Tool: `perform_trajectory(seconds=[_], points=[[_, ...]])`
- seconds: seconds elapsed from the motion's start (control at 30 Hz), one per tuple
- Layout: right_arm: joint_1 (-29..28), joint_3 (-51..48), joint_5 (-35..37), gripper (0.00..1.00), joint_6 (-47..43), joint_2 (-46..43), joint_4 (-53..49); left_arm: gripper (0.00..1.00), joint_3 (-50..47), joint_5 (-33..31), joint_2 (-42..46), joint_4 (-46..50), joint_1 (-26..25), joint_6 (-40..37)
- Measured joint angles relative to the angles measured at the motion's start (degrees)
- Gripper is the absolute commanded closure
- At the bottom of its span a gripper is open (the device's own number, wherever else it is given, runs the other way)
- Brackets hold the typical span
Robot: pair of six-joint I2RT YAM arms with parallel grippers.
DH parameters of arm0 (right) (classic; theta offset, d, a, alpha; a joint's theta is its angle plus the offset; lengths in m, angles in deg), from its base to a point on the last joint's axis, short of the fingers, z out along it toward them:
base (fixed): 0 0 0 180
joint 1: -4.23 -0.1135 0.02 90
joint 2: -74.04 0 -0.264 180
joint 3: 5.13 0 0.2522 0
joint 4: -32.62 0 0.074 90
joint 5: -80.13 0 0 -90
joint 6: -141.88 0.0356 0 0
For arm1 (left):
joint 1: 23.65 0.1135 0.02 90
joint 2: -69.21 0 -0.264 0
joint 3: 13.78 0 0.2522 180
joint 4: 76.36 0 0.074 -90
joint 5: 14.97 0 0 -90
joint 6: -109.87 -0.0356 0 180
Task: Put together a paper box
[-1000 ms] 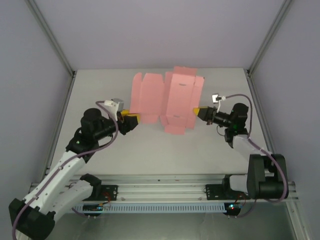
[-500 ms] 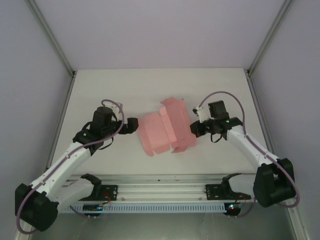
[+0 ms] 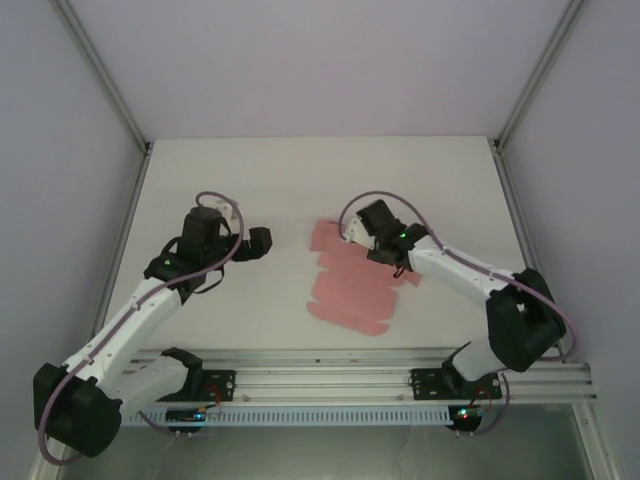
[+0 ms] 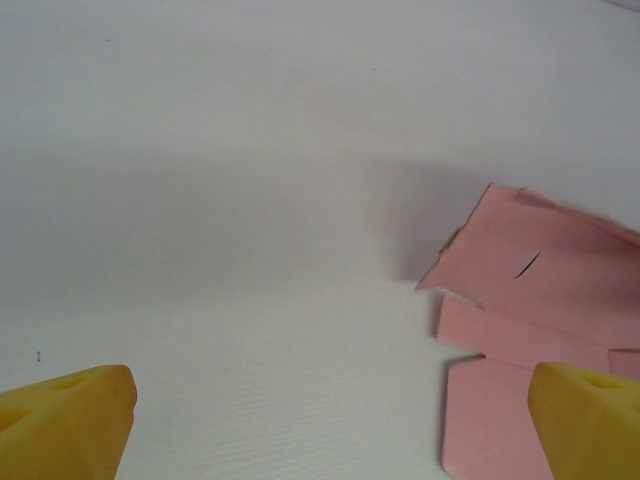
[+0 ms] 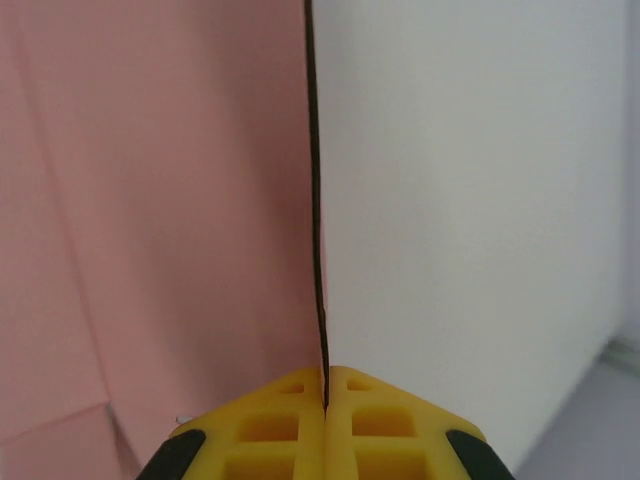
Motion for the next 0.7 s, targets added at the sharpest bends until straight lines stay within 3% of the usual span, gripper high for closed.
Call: perform_trajectory(seconds=[0.13, 0.33, 0.7], points=[[-3.67, -3.58, 5.09, 1.0, -8.76, 1.84, 12.5, 0.0, -0.13, 1.62, -1.9, -0.57, 1.62, 1.01], [-8.83, -7.19, 6.47, 1.0, -14.49, 1.84, 25.53, 0.0, -0.26, 5.64, -6.25, -4.85, 2.14, 1.44], [-10.34, -8.15, 5.95, 1.0, -13.18, 1.7, 29.46, 0.0, 2.43, 12.72, -21.79, -12.15, 2.03, -4.15]])
